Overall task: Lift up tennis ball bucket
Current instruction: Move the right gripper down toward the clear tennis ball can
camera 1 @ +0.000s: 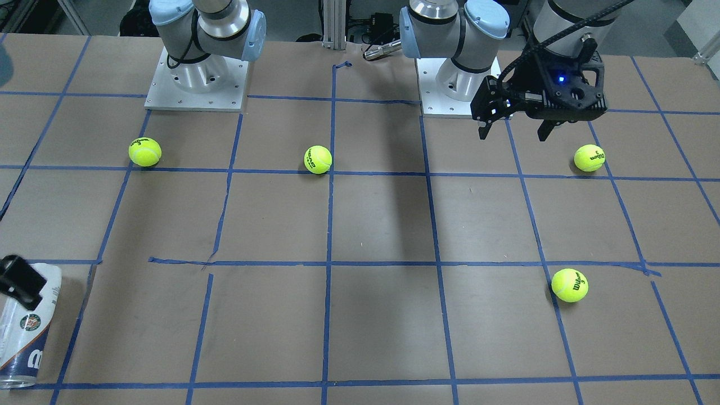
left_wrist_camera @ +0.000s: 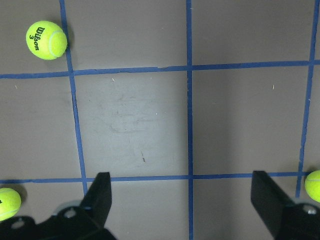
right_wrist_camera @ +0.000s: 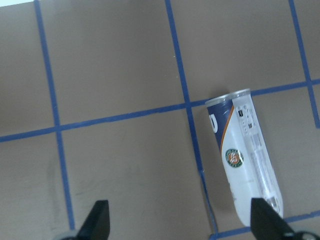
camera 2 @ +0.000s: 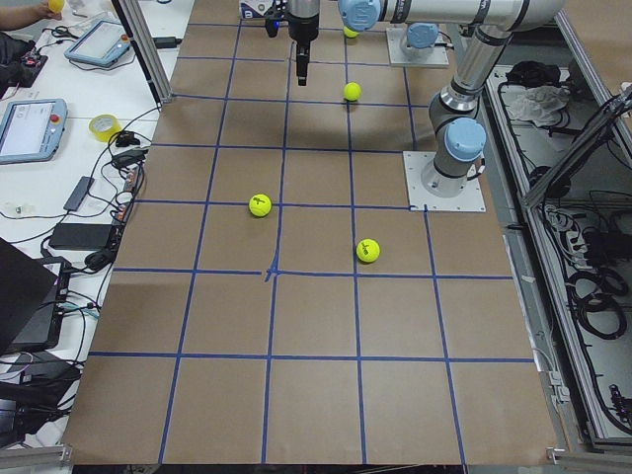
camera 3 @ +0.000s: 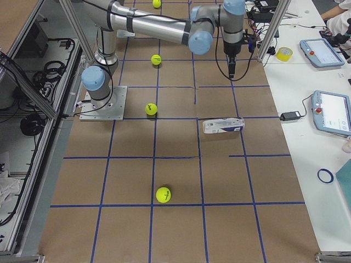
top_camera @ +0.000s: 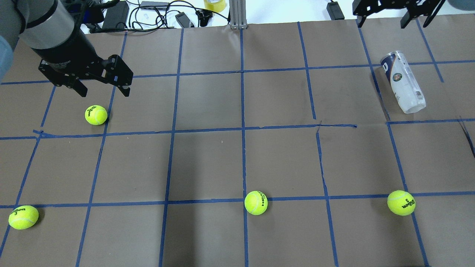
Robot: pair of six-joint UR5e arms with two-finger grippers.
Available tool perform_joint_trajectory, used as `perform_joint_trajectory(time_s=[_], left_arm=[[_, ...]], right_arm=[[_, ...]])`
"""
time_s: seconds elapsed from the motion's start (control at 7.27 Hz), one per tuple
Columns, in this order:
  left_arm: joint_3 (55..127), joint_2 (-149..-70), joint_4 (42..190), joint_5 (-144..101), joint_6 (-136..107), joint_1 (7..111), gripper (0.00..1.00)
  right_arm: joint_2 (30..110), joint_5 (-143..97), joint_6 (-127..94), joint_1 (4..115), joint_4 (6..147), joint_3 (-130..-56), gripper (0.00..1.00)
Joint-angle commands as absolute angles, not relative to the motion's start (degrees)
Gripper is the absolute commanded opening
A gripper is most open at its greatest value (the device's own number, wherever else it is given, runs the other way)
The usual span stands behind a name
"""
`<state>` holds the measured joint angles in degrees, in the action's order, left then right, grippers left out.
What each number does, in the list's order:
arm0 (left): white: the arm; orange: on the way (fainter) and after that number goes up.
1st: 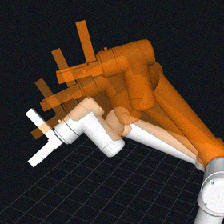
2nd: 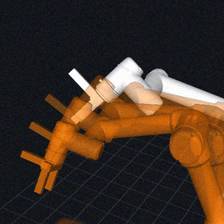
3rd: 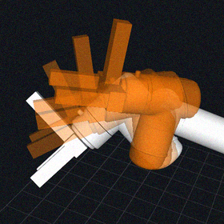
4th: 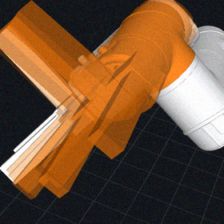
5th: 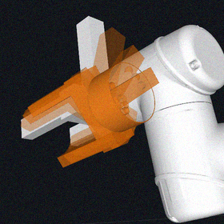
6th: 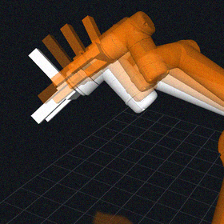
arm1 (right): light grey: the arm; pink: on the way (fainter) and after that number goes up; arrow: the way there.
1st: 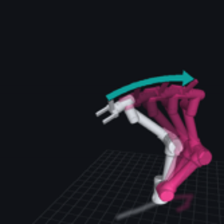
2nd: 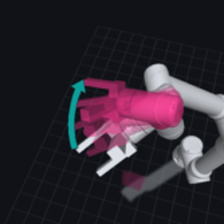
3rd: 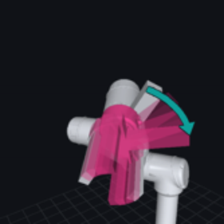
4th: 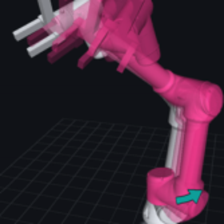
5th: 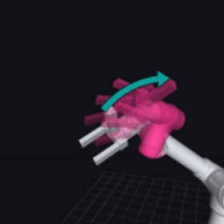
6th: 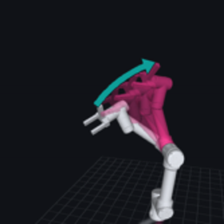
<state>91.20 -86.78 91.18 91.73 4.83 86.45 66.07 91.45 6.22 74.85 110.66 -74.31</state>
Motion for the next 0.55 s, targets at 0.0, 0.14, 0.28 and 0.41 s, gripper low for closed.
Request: perform_joint_trajectory(time_s=[0.0,0.14,0.28,0.41], left_arm=[[91.67,-86.75,91.14,91.85,4.83,86.40,1.00],[91.67,-86.75,91.06,91.93,4.83,86.40,1.00],[91.67,-86.75,91.14,91.93,4.83,86.40,1.00],[91.67,-86.75,91.06,91.93,4.83,86.40,1.00]], right_arm=[[53.14,91.40,11.41,71.99,115.04,-68.40,0.99],[48.04,92.02,15.95,71.29,122.27,-67.42,0.99],[45.64,91.59,16.87,70.32,123.65,-67.59,0.99],[44.31,91.32,17.05,69.88,124.10,-67.50,1.00]])
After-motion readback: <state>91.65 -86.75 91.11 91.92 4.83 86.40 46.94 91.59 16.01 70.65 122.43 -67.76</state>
